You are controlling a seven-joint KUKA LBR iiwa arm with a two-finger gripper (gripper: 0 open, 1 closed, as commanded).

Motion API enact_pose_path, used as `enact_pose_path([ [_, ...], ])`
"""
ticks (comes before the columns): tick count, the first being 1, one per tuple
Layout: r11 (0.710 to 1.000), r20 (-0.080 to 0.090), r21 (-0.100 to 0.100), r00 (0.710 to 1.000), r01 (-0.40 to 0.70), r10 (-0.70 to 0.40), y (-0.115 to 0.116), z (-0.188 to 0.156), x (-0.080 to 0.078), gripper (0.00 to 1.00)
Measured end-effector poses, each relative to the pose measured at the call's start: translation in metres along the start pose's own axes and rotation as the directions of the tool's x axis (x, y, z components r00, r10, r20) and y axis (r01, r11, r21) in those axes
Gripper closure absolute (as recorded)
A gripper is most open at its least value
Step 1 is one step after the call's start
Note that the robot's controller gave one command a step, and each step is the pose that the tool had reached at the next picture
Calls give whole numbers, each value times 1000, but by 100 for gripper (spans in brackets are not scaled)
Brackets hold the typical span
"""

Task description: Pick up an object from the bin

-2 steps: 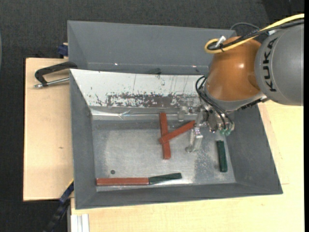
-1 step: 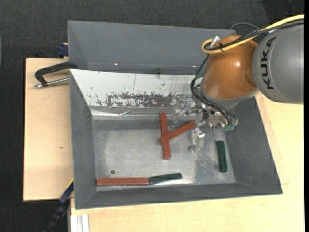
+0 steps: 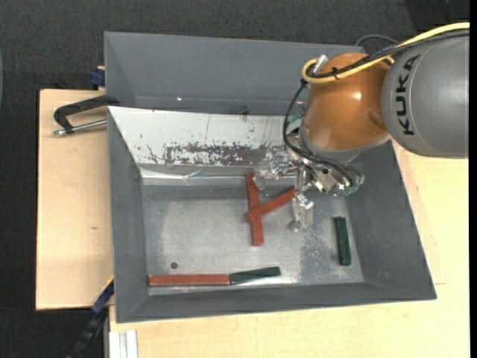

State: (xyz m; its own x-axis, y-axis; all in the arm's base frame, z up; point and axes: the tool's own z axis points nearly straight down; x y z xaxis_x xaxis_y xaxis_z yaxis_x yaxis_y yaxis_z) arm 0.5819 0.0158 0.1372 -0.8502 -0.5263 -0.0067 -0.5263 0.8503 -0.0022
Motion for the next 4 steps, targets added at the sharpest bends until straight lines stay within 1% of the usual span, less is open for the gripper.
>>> enact_pose_path([
  [1, 977, -1, 0, 977, 211, -211, -8, 61, -6, 0],
  [2, 916, 12, 9, 916, 400, -400, 10, 61, -22, 100],
  [3, 917, 12, 9, 916, 400, -400, 10, 61, -22, 100],
  [4, 916, 7, 4, 916, 400, -400, 10, 58, -21, 100],
])
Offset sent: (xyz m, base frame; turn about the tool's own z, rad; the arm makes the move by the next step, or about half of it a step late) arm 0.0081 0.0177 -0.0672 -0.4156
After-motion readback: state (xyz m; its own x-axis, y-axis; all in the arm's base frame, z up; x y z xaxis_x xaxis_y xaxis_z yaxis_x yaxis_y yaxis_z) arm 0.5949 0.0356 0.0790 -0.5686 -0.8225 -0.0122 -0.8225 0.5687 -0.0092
